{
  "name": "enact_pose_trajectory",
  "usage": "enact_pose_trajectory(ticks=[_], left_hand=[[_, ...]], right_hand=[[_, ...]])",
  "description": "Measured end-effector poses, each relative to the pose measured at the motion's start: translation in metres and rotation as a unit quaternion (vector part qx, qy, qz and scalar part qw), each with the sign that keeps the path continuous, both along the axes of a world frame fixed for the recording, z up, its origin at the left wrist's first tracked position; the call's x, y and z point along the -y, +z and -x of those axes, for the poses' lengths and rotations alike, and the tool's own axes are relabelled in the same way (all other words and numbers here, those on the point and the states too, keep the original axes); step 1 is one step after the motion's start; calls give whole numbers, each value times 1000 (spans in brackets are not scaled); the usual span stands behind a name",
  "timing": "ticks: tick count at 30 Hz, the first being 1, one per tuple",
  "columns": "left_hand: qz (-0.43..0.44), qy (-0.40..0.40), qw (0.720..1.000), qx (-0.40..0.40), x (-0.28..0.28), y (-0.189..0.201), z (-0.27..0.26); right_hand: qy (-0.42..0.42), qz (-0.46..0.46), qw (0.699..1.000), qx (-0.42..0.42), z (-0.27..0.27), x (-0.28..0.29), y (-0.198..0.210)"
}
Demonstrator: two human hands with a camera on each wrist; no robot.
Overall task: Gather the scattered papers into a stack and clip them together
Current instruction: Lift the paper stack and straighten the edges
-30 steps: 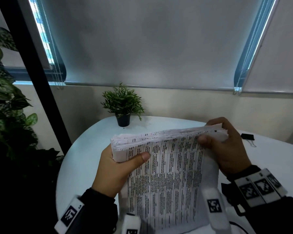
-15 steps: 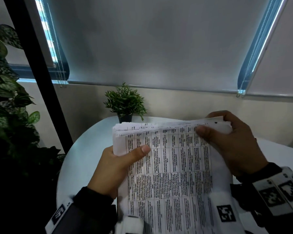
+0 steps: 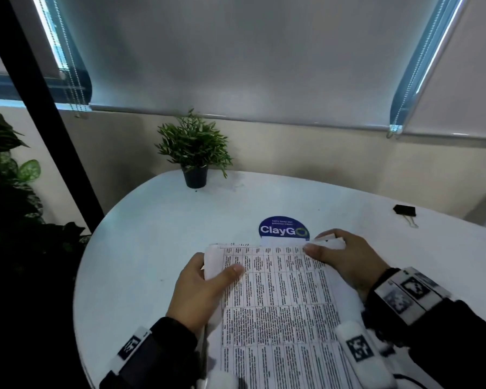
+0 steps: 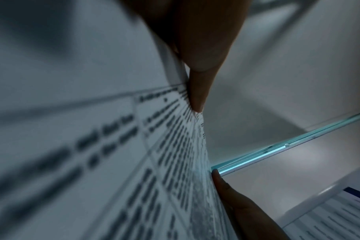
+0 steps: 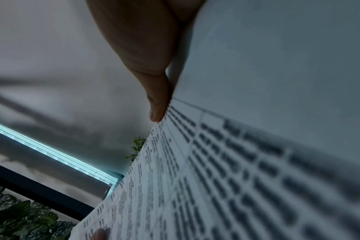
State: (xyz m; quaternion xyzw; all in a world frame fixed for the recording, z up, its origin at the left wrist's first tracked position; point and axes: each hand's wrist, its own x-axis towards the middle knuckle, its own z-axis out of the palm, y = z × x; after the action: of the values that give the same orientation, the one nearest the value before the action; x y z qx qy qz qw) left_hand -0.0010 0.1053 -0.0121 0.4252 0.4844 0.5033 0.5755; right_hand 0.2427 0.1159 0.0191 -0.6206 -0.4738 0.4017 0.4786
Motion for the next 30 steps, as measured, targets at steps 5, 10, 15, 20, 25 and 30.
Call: enact_pose_trajectory(ticks=[5,10,15,20,25,30], left_hand=[[38,-115,993,19,-7,-7,12],[17,-116,993,-8,-6,-11,13],[-33,-61,998,-9,2,-2,6],[-198,5,980,-14,13,58,3],[-349,37,936,-14,3,116,-3],[-279,21,960,-19,-14,88,-13]], right_hand=[[34,2,999,-13,-2,2,-3],[52,-3,998,-20,-5,3,-7],[61,-6,998,-15,-7,4,-11],[4,-193,980,39,1,17,53],[-31,-371,925,76,8,28,127],[-47,-276,958,56,-3,13,78]])
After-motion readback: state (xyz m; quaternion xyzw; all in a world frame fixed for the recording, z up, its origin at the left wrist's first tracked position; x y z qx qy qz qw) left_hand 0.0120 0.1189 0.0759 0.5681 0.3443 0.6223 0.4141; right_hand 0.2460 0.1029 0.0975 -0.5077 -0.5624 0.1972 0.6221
